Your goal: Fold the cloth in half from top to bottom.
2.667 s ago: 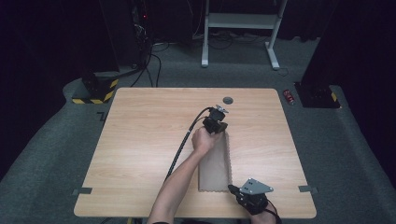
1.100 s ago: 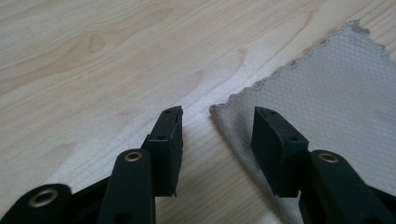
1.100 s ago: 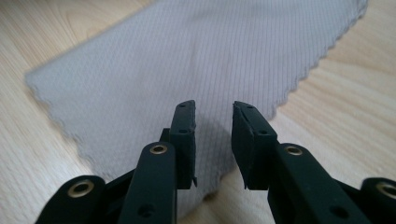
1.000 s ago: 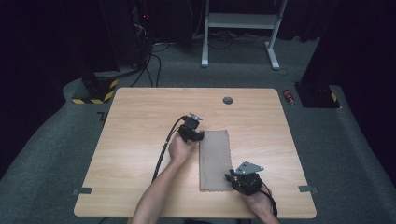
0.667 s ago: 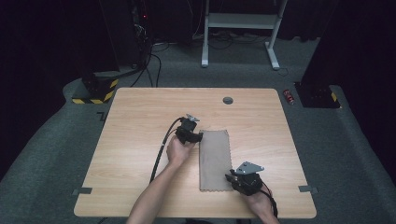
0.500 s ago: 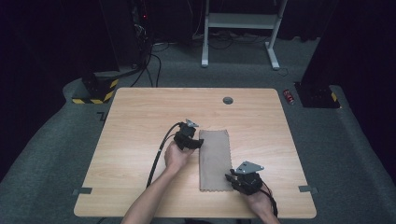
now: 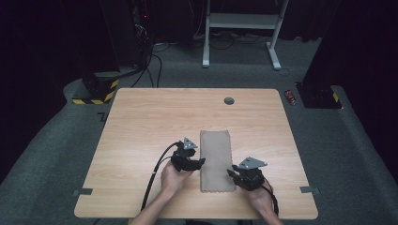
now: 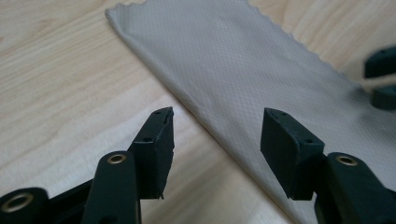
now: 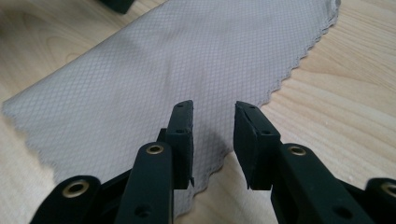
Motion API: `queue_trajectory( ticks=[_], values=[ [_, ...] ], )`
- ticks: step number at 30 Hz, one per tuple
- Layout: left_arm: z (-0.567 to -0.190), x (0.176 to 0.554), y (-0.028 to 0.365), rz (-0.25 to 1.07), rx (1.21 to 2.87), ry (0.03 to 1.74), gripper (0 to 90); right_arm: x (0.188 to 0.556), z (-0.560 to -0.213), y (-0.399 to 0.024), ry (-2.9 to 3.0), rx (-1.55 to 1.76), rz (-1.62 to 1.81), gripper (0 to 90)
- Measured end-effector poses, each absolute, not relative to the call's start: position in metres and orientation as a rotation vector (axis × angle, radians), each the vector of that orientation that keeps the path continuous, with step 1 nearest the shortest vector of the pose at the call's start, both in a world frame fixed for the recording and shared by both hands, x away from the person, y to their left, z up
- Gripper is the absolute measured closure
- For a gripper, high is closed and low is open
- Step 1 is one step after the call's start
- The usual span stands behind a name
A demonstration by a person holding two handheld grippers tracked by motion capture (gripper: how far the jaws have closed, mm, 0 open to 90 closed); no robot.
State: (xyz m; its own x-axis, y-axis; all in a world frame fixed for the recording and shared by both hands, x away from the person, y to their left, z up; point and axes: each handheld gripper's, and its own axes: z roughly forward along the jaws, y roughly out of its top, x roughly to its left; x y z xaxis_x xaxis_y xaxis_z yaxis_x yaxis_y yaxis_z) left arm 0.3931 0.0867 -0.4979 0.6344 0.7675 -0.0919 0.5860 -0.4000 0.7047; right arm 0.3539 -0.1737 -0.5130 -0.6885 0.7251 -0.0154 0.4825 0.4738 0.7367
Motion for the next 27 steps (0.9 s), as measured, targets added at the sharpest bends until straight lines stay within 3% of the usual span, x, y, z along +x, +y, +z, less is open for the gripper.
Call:
queue_trajectory(
  ticks=[7, 11, 18, 27],
  values=[
    [-0.507, 0.379, 0.083, 0.335, 2.168, 1.042, 43.9, 0.366, -0.513, -0.17, 2.388, 1.049, 1.031, 68.2],
    [-0.514, 0.374, 0.081, 0.428, 2.219, 1.01, 42.6, 0.367, -0.515, -0.171, 2.394, 1.052, 1.012, 68.0],
    [-0.512, 0.37, 0.085, 0.402, 2.221, 1.027, 42.4, 0.365, -0.512, -0.177, 2.394, 1.06, 1.002, 67.0],
    [-0.507, 0.343, 0.069, 0.397, 2.25, 0.863, 41.0, 0.355, -0.511, -0.179, 2.418, 1.024, 1.013, 66.5]
  ],
)
